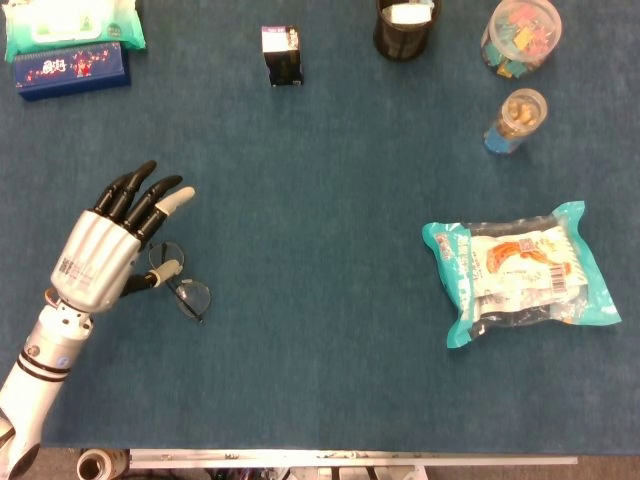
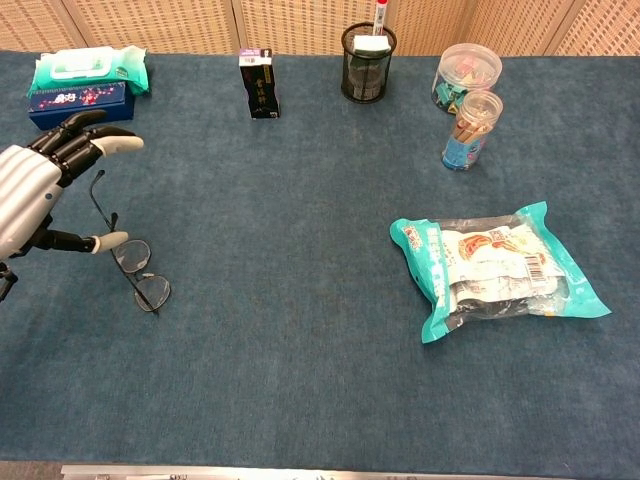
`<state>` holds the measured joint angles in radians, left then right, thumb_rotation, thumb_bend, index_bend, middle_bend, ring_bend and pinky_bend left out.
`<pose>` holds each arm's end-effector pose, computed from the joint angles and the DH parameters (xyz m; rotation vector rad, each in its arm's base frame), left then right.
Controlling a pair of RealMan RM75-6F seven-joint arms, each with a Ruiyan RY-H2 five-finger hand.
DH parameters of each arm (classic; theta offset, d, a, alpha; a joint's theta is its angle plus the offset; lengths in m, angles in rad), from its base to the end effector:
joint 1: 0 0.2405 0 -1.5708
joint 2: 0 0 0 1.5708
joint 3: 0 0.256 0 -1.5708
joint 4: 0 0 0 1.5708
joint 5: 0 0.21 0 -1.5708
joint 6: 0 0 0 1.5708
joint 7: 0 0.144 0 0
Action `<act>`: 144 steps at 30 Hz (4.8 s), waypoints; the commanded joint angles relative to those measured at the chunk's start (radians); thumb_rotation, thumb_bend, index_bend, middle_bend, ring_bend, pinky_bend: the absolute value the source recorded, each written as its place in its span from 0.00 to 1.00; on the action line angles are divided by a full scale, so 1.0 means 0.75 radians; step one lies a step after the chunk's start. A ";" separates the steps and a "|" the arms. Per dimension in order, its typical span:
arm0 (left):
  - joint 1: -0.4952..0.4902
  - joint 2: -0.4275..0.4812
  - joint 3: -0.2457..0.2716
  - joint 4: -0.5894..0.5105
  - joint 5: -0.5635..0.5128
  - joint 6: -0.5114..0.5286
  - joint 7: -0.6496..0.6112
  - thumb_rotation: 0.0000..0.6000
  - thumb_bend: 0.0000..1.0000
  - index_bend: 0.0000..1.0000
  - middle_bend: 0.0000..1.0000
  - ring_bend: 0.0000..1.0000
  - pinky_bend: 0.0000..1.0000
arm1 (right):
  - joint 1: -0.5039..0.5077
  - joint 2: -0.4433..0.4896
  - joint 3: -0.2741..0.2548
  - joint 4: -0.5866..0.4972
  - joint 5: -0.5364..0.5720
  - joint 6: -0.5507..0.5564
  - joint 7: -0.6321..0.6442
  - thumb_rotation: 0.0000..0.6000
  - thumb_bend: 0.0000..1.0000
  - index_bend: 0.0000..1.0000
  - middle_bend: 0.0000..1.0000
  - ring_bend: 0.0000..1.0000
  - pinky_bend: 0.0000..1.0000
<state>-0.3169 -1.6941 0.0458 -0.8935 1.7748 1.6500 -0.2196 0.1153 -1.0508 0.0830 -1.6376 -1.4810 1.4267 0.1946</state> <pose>-0.2752 0.2297 0.0186 -1.7250 -0.6496 -1.3266 -0.3078 -0.1973 0.1768 1.3409 -1.0275 1.0257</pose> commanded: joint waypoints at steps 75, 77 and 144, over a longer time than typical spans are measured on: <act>-0.183 0.243 -0.176 -0.207 -0.203 -0.265 -0.048 1.00 0.00 0.00 0.02 0.02 0.18 | -0.062 0.079 -0.011 -0.129 -0.138 0.184 0.040 1.00 0.21 0.53 0.43 0.29 0.29; -0.193 0.235 -0.175 -0.196 -0.206 -0.282 -0.046 1.00 0.00 0.00 0.02 0.02 0.18 | -0.060 0.079 -0.012 -0.128 -0.136 0.179 0.037 1.00 0.21 0.53 0.43 0.29 0.29; -0.096 0.142 0.036 -0.097 -0.038 -0.165 -0.081 1.00 0.00 0.00 0.02 0.02 0.18 | -0.054 0.071 -0.009 -0.118 -0.122 0.157 0.040 1.00 0.21 0.53 0.43 0.29 0.29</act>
<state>-0.3897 -1.5856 0.0722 -0.9675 1.7459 1.5266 -0.2805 0.0749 -0.9973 0.0760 -1.7262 -1.5724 1.5446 0.2244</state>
